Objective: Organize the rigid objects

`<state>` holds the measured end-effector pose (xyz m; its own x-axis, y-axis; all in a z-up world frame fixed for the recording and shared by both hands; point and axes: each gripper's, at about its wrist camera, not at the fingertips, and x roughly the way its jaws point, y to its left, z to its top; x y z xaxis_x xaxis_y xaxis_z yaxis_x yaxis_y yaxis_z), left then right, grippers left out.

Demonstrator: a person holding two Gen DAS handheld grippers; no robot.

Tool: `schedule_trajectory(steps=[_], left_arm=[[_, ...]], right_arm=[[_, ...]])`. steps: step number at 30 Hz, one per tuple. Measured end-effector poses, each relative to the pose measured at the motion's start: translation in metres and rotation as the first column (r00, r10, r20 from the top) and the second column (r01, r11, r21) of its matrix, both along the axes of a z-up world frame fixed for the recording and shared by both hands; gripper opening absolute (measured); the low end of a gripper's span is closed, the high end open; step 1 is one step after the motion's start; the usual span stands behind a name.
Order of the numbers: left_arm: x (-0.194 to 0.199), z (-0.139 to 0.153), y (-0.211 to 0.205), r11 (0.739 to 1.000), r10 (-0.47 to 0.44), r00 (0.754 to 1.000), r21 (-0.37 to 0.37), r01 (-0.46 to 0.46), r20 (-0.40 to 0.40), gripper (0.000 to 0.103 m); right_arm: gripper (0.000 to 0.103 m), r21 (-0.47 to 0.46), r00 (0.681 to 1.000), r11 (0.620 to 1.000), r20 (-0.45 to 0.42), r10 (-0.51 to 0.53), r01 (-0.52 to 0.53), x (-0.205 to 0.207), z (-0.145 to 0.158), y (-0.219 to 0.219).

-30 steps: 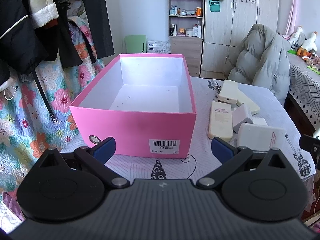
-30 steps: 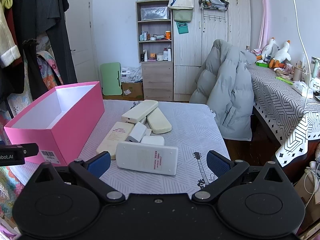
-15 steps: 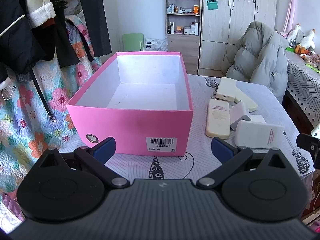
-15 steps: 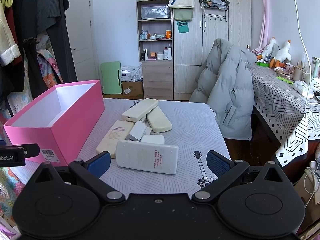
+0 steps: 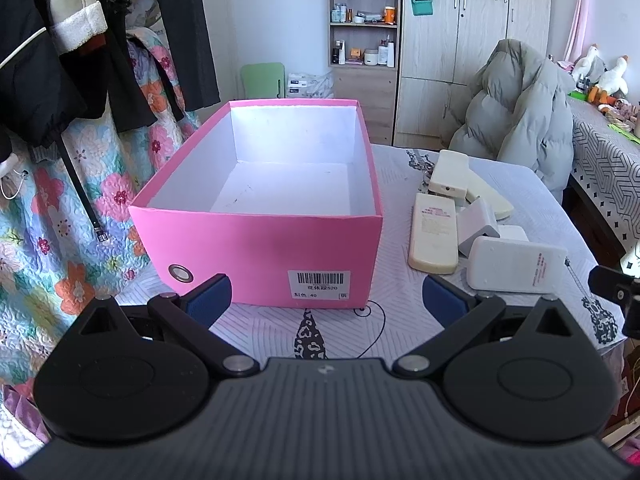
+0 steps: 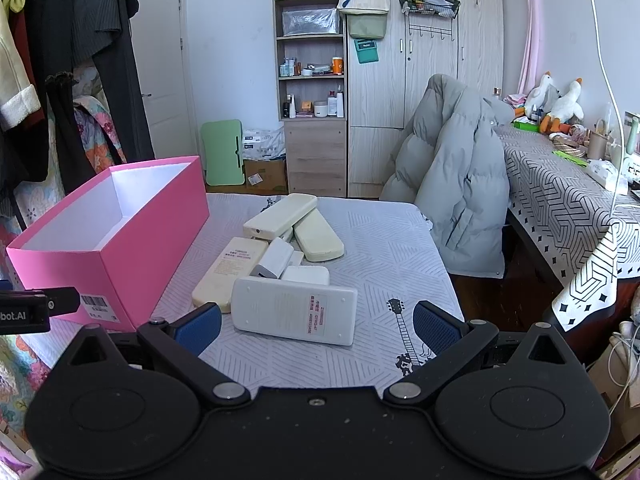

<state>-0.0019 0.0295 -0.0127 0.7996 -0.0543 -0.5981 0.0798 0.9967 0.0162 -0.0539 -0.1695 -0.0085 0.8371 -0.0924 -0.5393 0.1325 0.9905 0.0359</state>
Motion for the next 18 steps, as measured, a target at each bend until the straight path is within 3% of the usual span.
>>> schedule_trajectory(steps=[13, 18], left_arm=[[0.003, 0.002, -0.001, 0.999, -0.045, 0.999, -0.006, 0.045, -0.024, 0.103], [0.011, 0.009, 0.002, 0.997, -0.082, 0.996, -0.005, 0.082, -0.023, 0.103]], right_arm=[[0.103, 0.004, 1.000, 1.000, -0.009, 0.005, -0.005, 0.004, -0.003, -0.001], [0.103, 0.054, 0.997, 0.996, 0.030, 0.075, -0.077, 0.009, -0.003, -0.005]])
